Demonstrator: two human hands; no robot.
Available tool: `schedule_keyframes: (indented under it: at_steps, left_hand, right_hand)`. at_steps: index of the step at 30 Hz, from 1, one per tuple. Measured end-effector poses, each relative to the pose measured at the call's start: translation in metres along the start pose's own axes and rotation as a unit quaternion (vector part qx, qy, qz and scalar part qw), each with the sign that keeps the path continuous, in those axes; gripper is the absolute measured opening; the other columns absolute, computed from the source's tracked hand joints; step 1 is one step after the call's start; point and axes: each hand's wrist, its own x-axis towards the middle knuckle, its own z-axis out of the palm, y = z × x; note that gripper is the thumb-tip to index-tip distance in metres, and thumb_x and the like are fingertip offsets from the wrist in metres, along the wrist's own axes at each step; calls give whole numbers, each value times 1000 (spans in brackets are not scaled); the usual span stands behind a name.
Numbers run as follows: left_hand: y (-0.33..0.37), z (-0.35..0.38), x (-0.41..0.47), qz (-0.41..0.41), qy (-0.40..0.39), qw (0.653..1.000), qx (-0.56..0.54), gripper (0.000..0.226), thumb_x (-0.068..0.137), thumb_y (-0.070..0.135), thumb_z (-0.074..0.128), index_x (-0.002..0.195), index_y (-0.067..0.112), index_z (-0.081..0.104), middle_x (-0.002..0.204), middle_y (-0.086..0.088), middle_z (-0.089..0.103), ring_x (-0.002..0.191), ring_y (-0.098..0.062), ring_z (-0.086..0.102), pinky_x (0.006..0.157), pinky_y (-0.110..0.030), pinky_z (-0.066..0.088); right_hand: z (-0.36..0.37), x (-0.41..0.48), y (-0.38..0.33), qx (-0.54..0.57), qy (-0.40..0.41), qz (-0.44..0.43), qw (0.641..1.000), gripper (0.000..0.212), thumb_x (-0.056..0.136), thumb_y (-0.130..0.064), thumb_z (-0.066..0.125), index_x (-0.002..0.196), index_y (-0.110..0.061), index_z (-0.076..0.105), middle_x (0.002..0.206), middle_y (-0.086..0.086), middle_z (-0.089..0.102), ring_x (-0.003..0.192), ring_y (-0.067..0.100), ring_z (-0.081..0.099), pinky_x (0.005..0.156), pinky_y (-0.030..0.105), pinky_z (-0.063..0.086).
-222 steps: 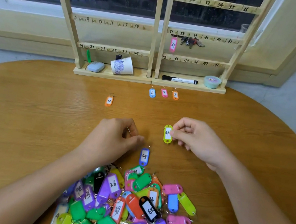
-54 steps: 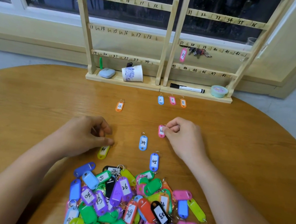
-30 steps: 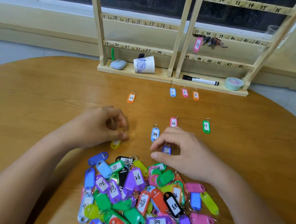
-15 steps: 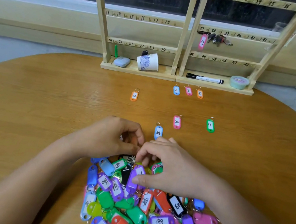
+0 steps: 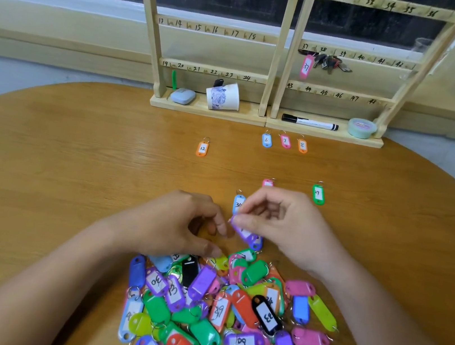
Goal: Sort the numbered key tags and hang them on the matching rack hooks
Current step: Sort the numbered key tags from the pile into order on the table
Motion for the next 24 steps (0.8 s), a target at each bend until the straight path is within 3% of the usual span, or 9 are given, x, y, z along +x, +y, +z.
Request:
schedule_keyframes:
  at_steps: [3, 6, 9, 13, 18, 24]
  left_hand:
    - [1, 3, 1, 2, -2, 1000, 5, 27, 84, 44, 90, 106, 36, 77, 95, 16, 66, 81, -5, 62, 69, -11, 41]
    - [1, 4, 2, 6, -8, 1000, 9, 21, 87, 42, 88, 104, 36, 77, 96, 15, 68, 82, -5, 62, 69, -11, 41]
    - [2, 4, 2, 5, -9, 1000, -3, 15, 89, 41, 86, 102, 37, 78, 96, 16, 70, 84, -6, 65, 70, -13, 44]
    - [1, 1, 0, -2, -12, 1000, -19, 21, 87, 50, 86, 103, 38, 78, 97, 16, 71, 86, -8, 66, 70, -16, 46]
    - [0, -2, -1, -13, -36, 999, -10, 25, 85, 46, 88, 107, 42, 77, 102, 19, 70, 91, -8, 66, 73, -17, 49]
    - [1, -4, -1, -30, -47, 998, -20, 23, 86, 40, 89, 105, 42, 77, 101, 20, 71, 88, -7, 66, 69, -16, 47]
  right_hand:
    - [-19, 9, 11, 43, 145, 22, 988, 15, 84, -9, 88, 93, -5, 77, 76, 6, 75, 65, 7, 64, 60, 17, 49]
    - [-38, 19, 24, 31, 219, 54, 974, 8, 91, -10, 83, 96, -8, 77, 76, 7, 77, 66, 12, 70, 56, 20, 49]
    - [-45, 29, 33, 25, 243, 82, 966, 7, 93, -7, 80, 99, -8, 76, 82, 12, 80, 76, 19, 78, 60, 24, 56]
    - [-47, 41, 41, -23, 246, 103, 964, 7, 92, -13, 83, 96, -14, 78, 79, 5, 79, 71, 14, 74, 57, 23, 51]
    - [-42, 49, 48, -105, 244, 87, 960, 5, 90, -19, 85, 90, -22, 81, 80, -3, 79, 76, 10, 74, 73, 30, 58]
    - [-39, 52, 52, -164, 256, 71, 950, 6, 90, -24, 85, 87, -27, 81, 78, -8, 76, 77, 11, 72, 71, 34, 58]
